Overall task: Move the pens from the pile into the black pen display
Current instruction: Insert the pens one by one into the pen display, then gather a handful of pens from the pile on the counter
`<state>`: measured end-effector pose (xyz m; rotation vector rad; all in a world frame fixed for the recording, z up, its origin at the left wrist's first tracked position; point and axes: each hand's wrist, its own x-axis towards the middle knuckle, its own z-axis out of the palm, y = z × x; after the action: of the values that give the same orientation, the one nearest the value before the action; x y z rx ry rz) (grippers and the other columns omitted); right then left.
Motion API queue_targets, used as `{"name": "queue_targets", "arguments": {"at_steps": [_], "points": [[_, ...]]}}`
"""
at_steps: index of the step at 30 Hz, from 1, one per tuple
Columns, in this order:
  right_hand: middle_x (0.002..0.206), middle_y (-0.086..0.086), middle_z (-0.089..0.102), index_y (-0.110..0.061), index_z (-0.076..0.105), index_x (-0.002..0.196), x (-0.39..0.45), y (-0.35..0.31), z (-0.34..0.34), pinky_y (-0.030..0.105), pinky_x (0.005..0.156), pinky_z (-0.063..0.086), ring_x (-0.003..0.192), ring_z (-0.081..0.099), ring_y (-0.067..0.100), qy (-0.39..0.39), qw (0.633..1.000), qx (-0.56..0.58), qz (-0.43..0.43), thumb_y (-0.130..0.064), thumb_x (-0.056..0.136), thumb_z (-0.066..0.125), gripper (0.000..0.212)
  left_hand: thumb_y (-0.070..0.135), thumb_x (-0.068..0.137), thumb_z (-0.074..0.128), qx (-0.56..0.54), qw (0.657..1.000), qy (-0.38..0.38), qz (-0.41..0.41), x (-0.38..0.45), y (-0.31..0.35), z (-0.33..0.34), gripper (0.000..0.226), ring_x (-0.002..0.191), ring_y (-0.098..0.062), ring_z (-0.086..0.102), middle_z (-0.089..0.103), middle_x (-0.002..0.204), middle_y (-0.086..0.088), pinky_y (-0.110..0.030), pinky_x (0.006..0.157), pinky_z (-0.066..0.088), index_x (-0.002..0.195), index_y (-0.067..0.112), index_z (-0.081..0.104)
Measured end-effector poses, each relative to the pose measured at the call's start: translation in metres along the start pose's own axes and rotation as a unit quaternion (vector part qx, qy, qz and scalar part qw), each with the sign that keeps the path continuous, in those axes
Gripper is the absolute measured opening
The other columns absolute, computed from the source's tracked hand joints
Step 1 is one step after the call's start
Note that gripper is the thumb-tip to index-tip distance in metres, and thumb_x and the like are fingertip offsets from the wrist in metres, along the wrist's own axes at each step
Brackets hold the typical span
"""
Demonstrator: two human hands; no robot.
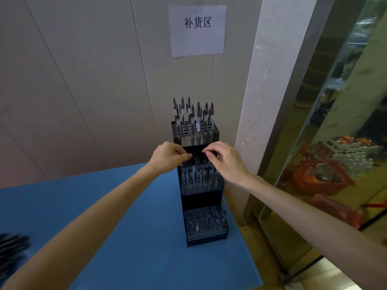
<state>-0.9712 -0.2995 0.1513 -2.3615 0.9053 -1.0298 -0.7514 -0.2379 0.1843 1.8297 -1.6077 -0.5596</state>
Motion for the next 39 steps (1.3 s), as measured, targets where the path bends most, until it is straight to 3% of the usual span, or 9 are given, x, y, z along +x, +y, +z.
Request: {"name": "queue_targets", "arguments": {"at_steps": [4, 8, 12, 18, 22, 25, 28, 31, 39], "points": [[0.124, -0.006, 0.065, -0.016, 0.067, 0.125, -0.009, -0.004, 0.001, 0.031, 0.100, 0.048, 0.117, 0.056, 0.007, -0.009, 1.000, -0.025, 0.010, -0.037, 0.107, 0.046, 0.036, 0.049, 0.098, 0.059, 0.031, 0.999, -0.004, -0.008, -0.008, 0.001, 0.009, 0.036, 0.067, -0.021, 0.065, 0.065, 0.064, 0.004, -0.033, 0.065, 0.053, 0.091, 0.018, 0.075], [0.146, -0.002, 0.051, -0.016, 0.049, 0.147, -0.016, -0.009, -0.002, 0.039, 0.112, 0.041, 0.135, 0.044, 0.012, -0.067, 0.990, -0.127, 0.007, -0.056, 0.106, 0.030, 0.060, 0.059, 0.102, 0.042, 0.057, 0.998, -0.015, -0.029, -0.022, 0.004, 0.010, 0.055, 0.060, -0.026, 0.055, 0.053, 0.061, -0.002, -0.034, 0.061, 0.042, 0.070, 0.016, 0.053], [0.161, 0.003, 0.033, -0.017, 0.023, 0.159, -0.021, -0.015, -0.001, 0.043, 0.120, 0.032, 0.147, 0.031, 0.019, -0.135, 0.964, -0.229, 0.004, -0.066, 0.103, 0.031, 0.075, 0.065, 0.102, 0.029, 0.124, 0.990, -0.041, -0.060, -0.034, 0.007, 0.014, 0.059, 0.074, -0.026, 0.062, 0.065, 0.080, -0.008, -0.039, 0.070, 0.047, 0.094, 0.015, 0.058], [0.168, 0.010, 0.012, -0.013, 0.002, 0.162, -0.048, -0.045, -0.018, 0.046, 0.124, 0.017, 0.155, 0.013, 0.030, -0.121, 0.945, -0.298, 0.060, -0.053, 0.101, 0.048, 0.086, 0.077, 0.096, 0.020, 0.117, 0.982, -0.077, -0.128, -0.064, 0.017, 0.020, 0.082, 0.106, -0.030, 0.058, 0.059, 0.124, -0.013, -0.045, 0.092, 0.046, 0.129, 0.008, 0.049], [0.170, 0.010, 0.002, -0.012, 0.000, 0.162, -0.081, -0.071, -0.026, 0.048, 0.124, 0.007, 0.157, 0.000, 0.029, -0.121, 0.937, -0.317, 0.080, -0.050, 0.102, 0.048, 0.086, 0.073, 0.097, 0.033, 0.220, 0.970, -0.061, -0.079, -0.099, 0.021, 0.018, 0.090, 0.144, -0.033, 0.036, 0.032, 0.160, -0.014, -0.048, 0.115, 0.036, 0.158, 0.007, 0.023], [0.170, 0.011, -0.002, -0.009, 0.002, 0.162, -0.103, -0.094, -0.020, 0.050, 0.125, 0.006, 0.157, -0.005, 0.028, -0.131, 0.932, -0.331, 0.065, -0.051, 0.103, 0.044, 0.085, 0.067, 0.099, 0.037, 0.297, 0.952, -0.056, -0.052, -0.137, 0.019, 0.017, 0.087, 0.152, -0.034, 0.019, 0.016, 0.166, -0.014, -0.049, 0.121, 0.026, 0.160, 0.008, 0.015], [0.170, 0.012, -0.003, -0.008, 0.003, 0.162, -0.114, -0.120, -0.007, 0.050, 0.125, 0.007, 0.157, -0.007, 0.028, -0.161, 0.922, -0.349, 0.049, -0.055, 0.104, 0.040, 0.084, 0.067, 0.100, 0.033, 0.418, 0.907, -0.050, -0.019, -0.174, 0.007, 0.004, 0.088, 0.155, -0.035, 0.007, 0.000, 0.169, -0.016, -0.050, 0.125, 0.013, 0.162, 0.009, 0.006], [0.170, 0.012, 0.000, -0.008, 0.004, 0.162, -0.111, -0.152, 0.004, 0.050, 0.126, 0.007, 0.157, -0.007, 0.029, -0.178, 0.915, -0.361, 0.036, -0.058, 0.103, 0.039, 0.085, 0.067, 0.100, 0.031, 0.479, 0.877, -0.039, -0.009, -0.204, -0.005, -0.028, 0.085, 0.155, -0.035, 0.008, 0.002, 0.169, -0.015, -0.051, 0.125, 0.012, 0.162, 0.011, 0.010], [0.169, 0.014, 0.010, -0.009, 0.011, 0.162, -0.066, -0.263, 0.057, 0.052, 0.126, 0.008, 0.157, -0.002, 0.033, -0.158, 0.919, -0.360, -0.015, -0.058, 0.104, 0.034, 0.080, 0.066, 0.102, 0.022, 0.457, 0.886, 0.050, -0.061, -0.272, -0.056, -0.153, 0.078, 0.154, -0.033, 0.011, 0.008, 0.169, -0.011, -0.051, 0.125, 0.008, 0.162, 0.017, 0.013]]}}
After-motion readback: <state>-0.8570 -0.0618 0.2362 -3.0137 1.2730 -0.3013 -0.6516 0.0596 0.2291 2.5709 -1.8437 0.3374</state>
